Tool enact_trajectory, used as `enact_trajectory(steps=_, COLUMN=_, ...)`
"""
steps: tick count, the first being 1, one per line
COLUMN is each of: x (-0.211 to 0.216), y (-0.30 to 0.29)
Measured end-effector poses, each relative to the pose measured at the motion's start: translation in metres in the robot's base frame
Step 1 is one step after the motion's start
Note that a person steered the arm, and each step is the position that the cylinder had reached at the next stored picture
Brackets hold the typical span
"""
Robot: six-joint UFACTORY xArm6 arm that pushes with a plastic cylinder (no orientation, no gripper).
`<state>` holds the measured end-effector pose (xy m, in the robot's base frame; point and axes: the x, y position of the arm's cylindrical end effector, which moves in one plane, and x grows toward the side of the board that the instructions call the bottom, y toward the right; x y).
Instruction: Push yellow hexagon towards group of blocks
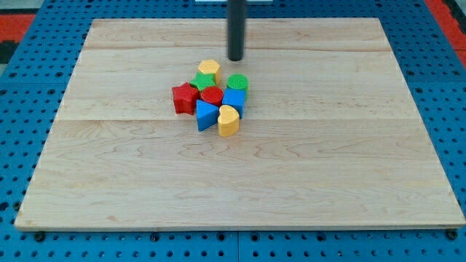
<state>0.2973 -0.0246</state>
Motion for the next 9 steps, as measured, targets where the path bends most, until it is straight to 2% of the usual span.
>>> enact_trajectory(steps=1, x=0.022, y=-0.046)
enact_trajectory(steps=2, x=0.034, y=-0.053)
enact_trajectory(steps=5, x=0.051, y=-0.028)
enact_trajectory(steps=6, x=0.036, y=-0.039)
enact_trajectory(steps=9, x=0.04, y=-0.018)
